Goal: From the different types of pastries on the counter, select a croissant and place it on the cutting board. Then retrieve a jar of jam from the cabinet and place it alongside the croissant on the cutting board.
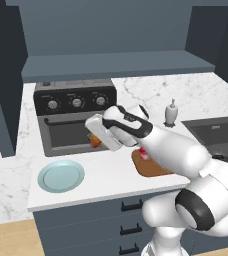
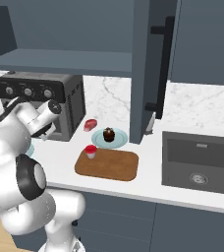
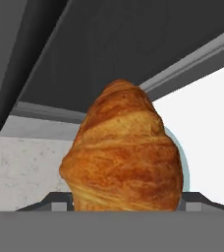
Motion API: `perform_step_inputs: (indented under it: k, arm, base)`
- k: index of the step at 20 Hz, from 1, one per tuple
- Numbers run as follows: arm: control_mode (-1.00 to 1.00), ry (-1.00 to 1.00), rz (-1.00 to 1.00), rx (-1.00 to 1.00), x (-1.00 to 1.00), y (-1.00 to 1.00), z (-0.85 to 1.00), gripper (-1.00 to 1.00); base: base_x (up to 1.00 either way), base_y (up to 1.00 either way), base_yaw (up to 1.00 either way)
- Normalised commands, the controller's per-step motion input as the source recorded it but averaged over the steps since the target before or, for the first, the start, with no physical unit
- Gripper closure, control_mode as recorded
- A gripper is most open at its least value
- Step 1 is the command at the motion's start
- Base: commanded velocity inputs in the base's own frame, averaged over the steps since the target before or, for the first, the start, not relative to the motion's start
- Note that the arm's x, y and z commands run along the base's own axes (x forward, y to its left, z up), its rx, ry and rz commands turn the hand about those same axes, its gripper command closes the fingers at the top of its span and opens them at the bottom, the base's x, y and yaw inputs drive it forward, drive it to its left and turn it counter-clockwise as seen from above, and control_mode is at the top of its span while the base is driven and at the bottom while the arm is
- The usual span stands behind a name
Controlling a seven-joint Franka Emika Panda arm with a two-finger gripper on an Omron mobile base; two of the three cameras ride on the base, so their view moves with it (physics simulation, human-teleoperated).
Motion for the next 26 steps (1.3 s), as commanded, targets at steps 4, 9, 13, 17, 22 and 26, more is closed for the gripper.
perform_step_inputs:
  k: [4, 9, 13, 17, 22, 26]
  arm:
    - [-1.00, -0.25, 0.36, 0.00, 0.12, -0.42, 0.25, 1.00]
    - [-1.00, -0.28, 0.39, -0.01, 0.00, -0.23, 0.40, 1.00]
    - [-1.00, -0.19, 0.21, -0.02, -0.05, -0.04, 0.26, 1.00]
    - [-1.00, 0.00, 0.00, 0.00, 0.13, 0.00, 0.00, 1.00]
    - [-1.00, -0.28, 0.32, -0.12, 0.00, -0.13, 0.12, 1.00]
    - [-1.00, -0.42, 0.37, -0.22, -0.10, -0.17, 0.36, 1.00]
  base:
    - [0.00, 0.00, 0.00]
    - [0.00, 0.00, 0.00]
    - [0.00, 0.00, 0.00]
    - [0.00, 0.00, 0.00]
    - [0.00, 0.00, 0.00]
    - [0.00, 0.00, 0.00]
